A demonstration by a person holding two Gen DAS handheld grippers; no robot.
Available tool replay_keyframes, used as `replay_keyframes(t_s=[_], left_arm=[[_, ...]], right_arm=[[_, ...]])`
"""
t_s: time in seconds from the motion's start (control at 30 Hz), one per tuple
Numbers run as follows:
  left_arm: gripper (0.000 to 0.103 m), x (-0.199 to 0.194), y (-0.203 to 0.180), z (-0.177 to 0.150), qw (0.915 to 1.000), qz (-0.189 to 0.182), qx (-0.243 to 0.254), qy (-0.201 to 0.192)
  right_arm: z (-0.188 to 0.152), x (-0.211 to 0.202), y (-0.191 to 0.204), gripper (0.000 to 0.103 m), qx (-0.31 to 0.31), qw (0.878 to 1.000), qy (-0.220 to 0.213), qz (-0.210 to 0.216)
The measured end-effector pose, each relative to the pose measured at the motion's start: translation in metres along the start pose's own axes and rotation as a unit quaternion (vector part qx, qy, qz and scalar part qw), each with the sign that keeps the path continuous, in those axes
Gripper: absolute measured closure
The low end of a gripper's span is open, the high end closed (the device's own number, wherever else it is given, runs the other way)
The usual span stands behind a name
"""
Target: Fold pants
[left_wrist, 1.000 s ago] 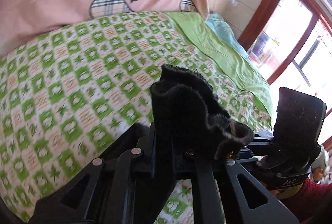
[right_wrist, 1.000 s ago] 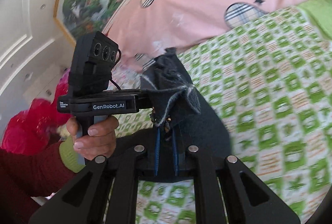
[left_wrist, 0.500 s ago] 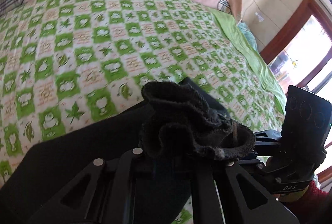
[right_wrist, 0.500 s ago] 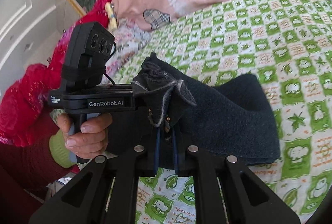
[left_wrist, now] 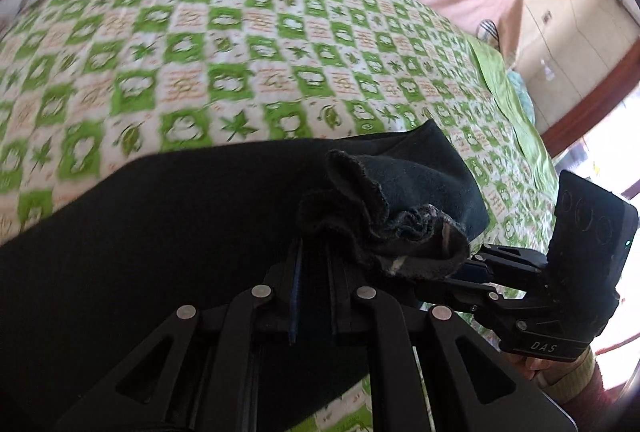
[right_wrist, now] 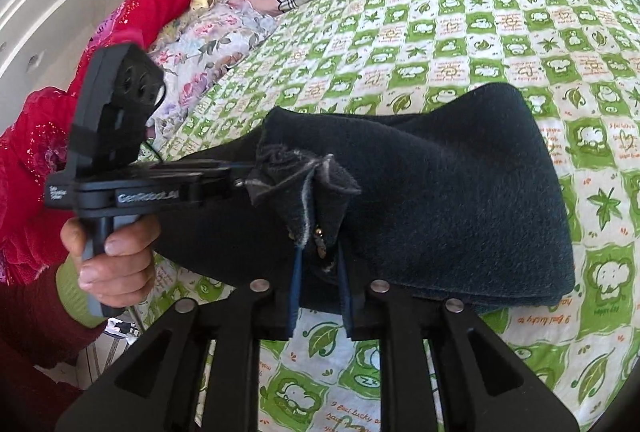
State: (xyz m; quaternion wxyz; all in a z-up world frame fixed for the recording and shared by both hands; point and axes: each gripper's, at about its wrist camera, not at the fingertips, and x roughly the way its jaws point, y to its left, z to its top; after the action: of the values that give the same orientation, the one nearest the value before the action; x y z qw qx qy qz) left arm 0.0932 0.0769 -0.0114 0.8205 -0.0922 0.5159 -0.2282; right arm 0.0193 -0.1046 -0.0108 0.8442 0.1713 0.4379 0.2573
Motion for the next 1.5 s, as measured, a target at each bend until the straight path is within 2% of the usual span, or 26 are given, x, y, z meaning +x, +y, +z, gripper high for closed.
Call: replay_keyframes(t_s=[0.1,0.17,0.37,0.53,0.7,0.8,0.97,1.07,1.27,1.5], left_arm=[[0.090,-0.015,0.012,-0.014,0.9990,0.009,-0.042,-0.014],[0.085,-0.025,0.018,-0.022,0.9974,0.014,-0.068,-0.021],[0.069,-0.055,0.039,-0.053,0.9900,0.031,-0.129,-0.048],[0.067,-0.080,0.058,-0.081,0.9806,0.041,-0.180,-0.065],[0.067,-0.108,0.086,-0.109,0.9622,0.052,-0.252,-0.091],[0.065,-0.124,0.098,-0.121,0.9533,0.064,-0.277,-0.103],[0.053,-0.148,0.112,-0.144,0.9385,0.086,-0.311,-0.124],[0.051,-0.157,0.122,-0.164,0.9267,0.097,-0.340,-0.127],[0.051,-0.166,0.143,-0.187,0.9065,0.090,-0.391,-0.131],[0.050,-0.165,0.164,-0.192,0.8914,0.080,-0.426,-0.134]], right_arm=[[-0.002,0.000,0.008,0.065,-0.009,1.000,0.004,0.008],[-0.003,0.000,0.016,0.060,-0.020,1.000,0.006,0.015],[0.000,0.001,0.036,0.060,-0.036,0.999,0.003,0.033],[0.008,0.005,0.054,0.060,-0.053,0.998,0.005,0.044],[0.016,0.017,0.073,0.060,-0.074,0.995,0.016,0.058],[0.020,0.025,0.083,0.060,-0.086,0.994,0.023,0.067],[0.028,0.040,0.102,0.060,-0.107,0.990,0.034,0.081],[0.034,0.050,0.115,0.060,-0.126,0.987,0.044,0.088],[0.048,0.067,0.140,0.060,-0.161,0.980,0.060,0.102],[0.063,0.089,0.164,0.060,-0.201,0.970,0.080,0.113]])
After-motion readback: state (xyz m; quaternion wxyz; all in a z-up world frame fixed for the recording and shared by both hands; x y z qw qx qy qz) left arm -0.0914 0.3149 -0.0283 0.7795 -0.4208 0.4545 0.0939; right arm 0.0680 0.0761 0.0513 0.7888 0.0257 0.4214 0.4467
